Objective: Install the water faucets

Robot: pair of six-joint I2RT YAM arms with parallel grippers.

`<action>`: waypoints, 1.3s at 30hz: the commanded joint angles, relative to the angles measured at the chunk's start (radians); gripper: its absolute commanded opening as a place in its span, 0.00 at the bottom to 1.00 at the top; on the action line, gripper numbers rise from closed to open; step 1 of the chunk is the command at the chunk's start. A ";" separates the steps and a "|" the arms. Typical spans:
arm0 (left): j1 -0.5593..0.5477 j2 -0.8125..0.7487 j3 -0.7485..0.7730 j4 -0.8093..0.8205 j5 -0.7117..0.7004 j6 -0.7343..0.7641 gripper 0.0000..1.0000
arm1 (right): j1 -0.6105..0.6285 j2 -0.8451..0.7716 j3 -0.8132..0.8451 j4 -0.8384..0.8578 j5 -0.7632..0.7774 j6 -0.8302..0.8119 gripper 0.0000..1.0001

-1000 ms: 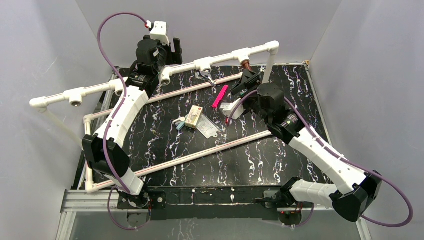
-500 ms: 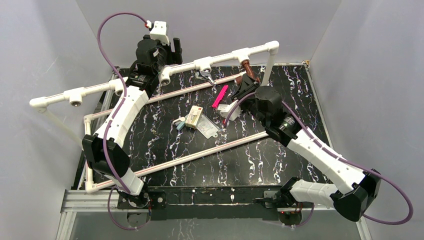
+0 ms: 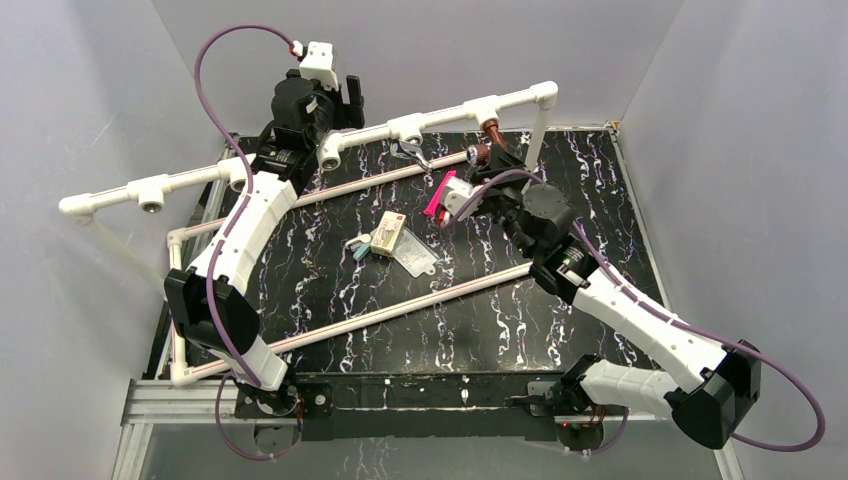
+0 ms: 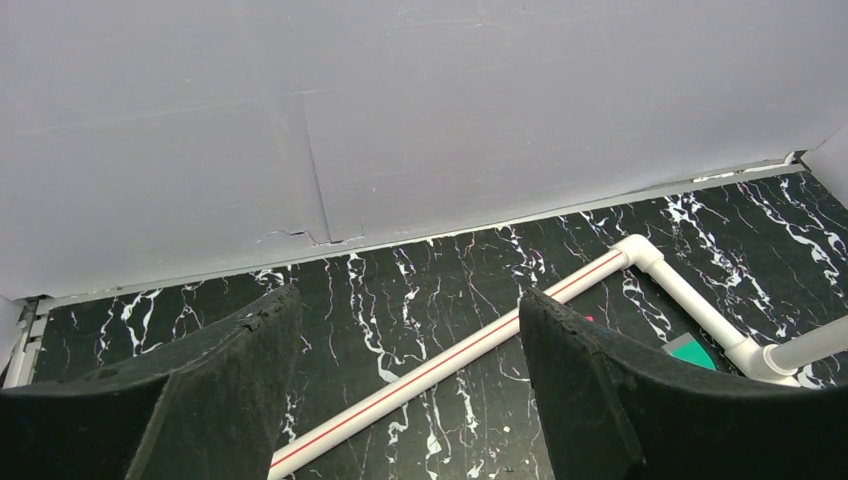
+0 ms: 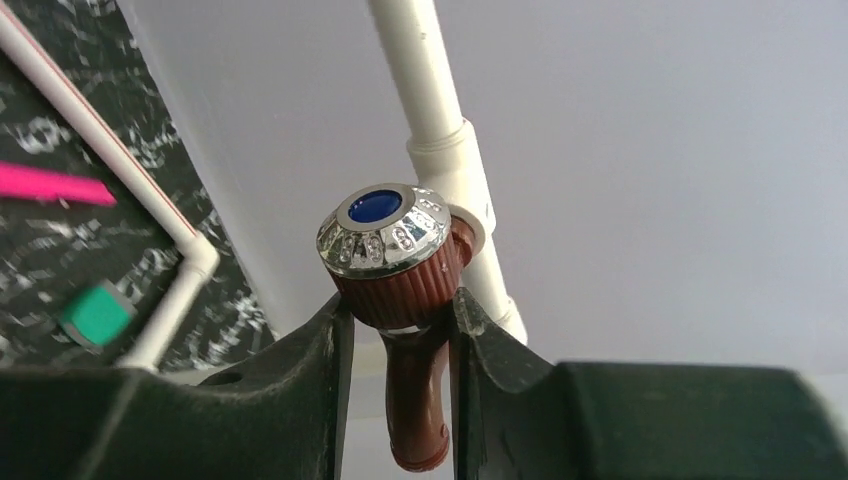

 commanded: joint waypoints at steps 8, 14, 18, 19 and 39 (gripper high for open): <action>-0.016 0.075 -0.097 -0.234 0.019 0.007 0.77 | -0.006 0.015 -0.054 0.341 0.077 1.085 0.01; -0.017 0.076 -0.098 -0.233 0.021 0.007 0.77 | -0.006 0.016 -0.035 0.343 0.168 1.455 0.01; -0.016 0.078 -0.098 -0.233 0.024 0.006 0.77 | -0.008 0.013 -0.029 0.308 0.230 1.661 0.01; -0.016 0.079 -0.097 -0.233 0.024 0.004 0.77 | -0.008 0.011 -0.031 0.296 0.242 1.718 0.01; -0.016 0.076 -0.101 -0.231 0.032 0.001 0.77 | -0.077 -0.034 -0.099 0.038 0.227 2.790 0.01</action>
